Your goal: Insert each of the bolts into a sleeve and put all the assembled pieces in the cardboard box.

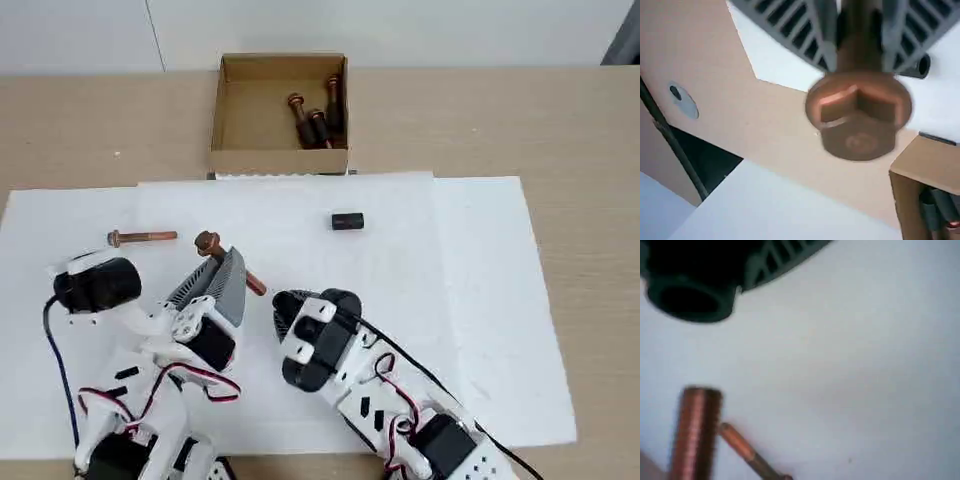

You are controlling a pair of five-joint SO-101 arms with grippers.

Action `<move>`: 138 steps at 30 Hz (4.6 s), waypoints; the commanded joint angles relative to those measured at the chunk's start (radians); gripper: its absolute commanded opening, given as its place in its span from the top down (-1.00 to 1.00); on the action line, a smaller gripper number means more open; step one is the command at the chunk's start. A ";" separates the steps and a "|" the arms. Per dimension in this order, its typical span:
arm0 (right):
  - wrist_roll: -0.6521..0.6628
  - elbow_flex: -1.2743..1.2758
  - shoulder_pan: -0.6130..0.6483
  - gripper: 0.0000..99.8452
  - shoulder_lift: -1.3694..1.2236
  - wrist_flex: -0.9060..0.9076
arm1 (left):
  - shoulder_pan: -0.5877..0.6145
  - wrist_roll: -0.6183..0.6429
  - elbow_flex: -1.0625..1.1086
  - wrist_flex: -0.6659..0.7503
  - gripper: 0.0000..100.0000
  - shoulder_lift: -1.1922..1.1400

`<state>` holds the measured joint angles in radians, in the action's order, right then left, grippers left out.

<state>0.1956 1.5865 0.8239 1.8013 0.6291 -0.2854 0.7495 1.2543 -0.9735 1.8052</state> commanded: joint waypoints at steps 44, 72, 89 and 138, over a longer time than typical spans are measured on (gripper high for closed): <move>0.012 -0.029 0.008 0.99 0.012 -0.036 | -0.167 -0.278 0.101 -0.098 0.56 0.008; -0.100 -0.037 -0.251 0.99 0.008 0.088 | 0.244 -0.752 0.110 -0.046 0.99 0.009; -0.261 -0.381 -0.358 0.99 -0.288 0.251 | 0.270 -0.753 0.397 0.044 0.99 0.011; 0.089 -2.971 -0.407 0.69 -2.948 0.180 | 0.267 -0.752 0.427 0.095 0.99 0.011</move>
<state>0.2723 -1.2950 0.4097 -1.1784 0.7748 -0.0184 0.0008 1.6855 -0.9045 1.8052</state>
